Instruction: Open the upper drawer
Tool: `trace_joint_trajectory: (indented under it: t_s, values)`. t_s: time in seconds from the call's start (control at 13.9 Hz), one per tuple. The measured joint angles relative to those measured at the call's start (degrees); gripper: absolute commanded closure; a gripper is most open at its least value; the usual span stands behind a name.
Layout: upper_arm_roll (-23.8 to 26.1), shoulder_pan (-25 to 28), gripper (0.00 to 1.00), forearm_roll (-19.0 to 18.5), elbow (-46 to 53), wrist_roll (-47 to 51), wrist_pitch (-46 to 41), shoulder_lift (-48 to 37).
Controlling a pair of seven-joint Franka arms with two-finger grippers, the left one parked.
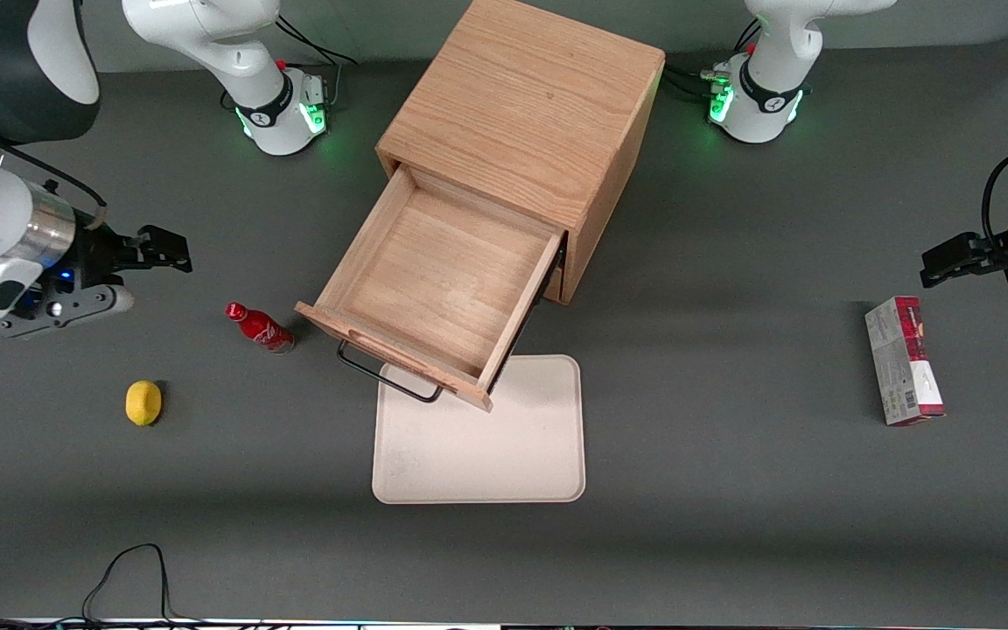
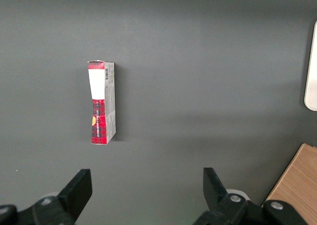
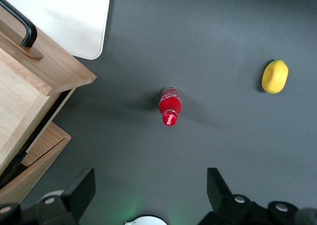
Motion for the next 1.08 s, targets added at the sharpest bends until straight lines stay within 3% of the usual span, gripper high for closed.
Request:
trace_joint_trajectory:
  t_s: [0.36,1.08]
  values:
    - [-2.9,0.0,0.01,0.4,-3.6,0.1,1.5,-5.8]
    - [-1.9,-0.2,0.0,0.5,-7.5,0.6,4.9,-8.4]
